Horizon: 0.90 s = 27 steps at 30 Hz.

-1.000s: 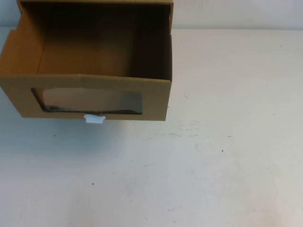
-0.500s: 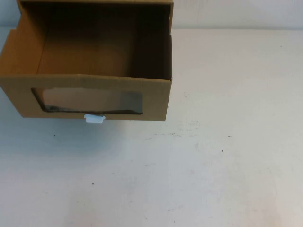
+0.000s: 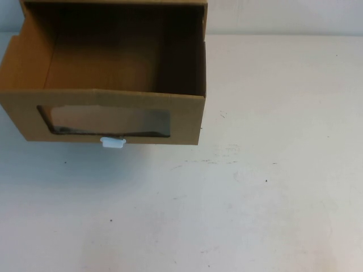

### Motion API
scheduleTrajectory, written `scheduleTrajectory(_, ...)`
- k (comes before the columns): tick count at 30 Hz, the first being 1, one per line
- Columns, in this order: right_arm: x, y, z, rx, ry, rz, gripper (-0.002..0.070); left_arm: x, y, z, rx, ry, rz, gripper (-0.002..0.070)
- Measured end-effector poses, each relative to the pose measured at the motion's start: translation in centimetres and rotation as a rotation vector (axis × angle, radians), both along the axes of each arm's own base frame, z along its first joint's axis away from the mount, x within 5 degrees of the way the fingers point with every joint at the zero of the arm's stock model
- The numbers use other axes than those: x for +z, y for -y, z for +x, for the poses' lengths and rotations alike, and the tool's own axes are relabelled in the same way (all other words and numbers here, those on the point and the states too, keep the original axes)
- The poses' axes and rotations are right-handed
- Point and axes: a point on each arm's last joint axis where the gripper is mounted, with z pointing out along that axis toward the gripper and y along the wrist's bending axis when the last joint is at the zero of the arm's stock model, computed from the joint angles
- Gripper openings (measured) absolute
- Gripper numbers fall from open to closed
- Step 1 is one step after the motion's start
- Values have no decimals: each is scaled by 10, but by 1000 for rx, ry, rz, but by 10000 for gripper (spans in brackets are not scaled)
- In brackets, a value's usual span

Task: Close the shoe box

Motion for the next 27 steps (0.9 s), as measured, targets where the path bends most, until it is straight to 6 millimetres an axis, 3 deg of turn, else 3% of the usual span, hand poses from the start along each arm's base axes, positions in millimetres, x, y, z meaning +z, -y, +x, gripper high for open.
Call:
scheduleTrajectory(4, 0, 0, 0, 0, 0, 0, -11, 7, 1, 2, 19, 67, -121, -5)
scheduleTrajectory(10, 0, 0, 0, 0, 0, 0, -11, 21, 3, 3, 64, 194, -553, -5)
scheduleTrajectory(17, 0, 0, 0, 0, 0, 0, -11, 43, 2, 1, 57, 244, -619, -5)
scheduleTrajectory(20, 0, 0, 0, 0, 0, 0, -11, 80, 5, 2, 49, 157, -554, -5)
scheduleTrajectory(23, 0, 0, 0, 0, 0, 0, -11, 130, 8, 13, 28, 58, -450, -5)
scheduleTrajectory(27, 0, 0, 0, 0, 0, 0, -11, 189, 18, 51, -82, -77, -284, -5)
